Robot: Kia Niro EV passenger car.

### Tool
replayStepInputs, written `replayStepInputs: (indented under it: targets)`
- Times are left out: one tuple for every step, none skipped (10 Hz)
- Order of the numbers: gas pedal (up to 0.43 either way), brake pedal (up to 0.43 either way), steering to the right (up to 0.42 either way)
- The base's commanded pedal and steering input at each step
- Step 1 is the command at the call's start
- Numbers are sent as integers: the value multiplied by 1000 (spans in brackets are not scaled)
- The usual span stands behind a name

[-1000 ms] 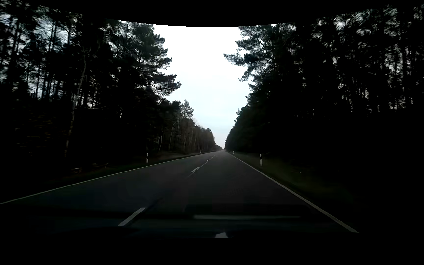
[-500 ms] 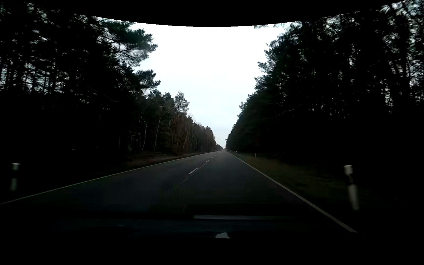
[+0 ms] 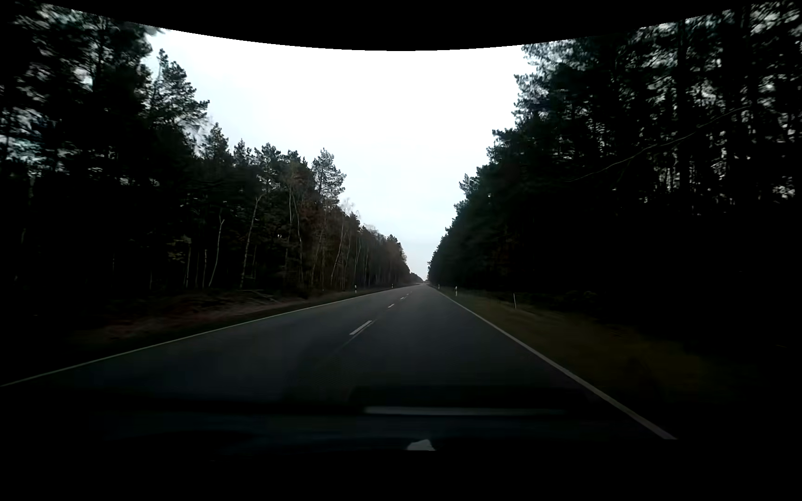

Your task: Follow the waypoints while adhering to traffic rules and regulations

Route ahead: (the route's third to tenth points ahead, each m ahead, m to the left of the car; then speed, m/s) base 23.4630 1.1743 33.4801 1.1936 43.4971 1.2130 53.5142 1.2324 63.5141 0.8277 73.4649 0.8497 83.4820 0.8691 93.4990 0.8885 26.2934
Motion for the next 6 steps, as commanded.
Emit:
replayStepInputs:
  targets:
    - [370,0,2]
    - [370,0,1]
    - [370,0,1]
    - [370,0,1]
    - [370,0,1]
    - [370,0,1]
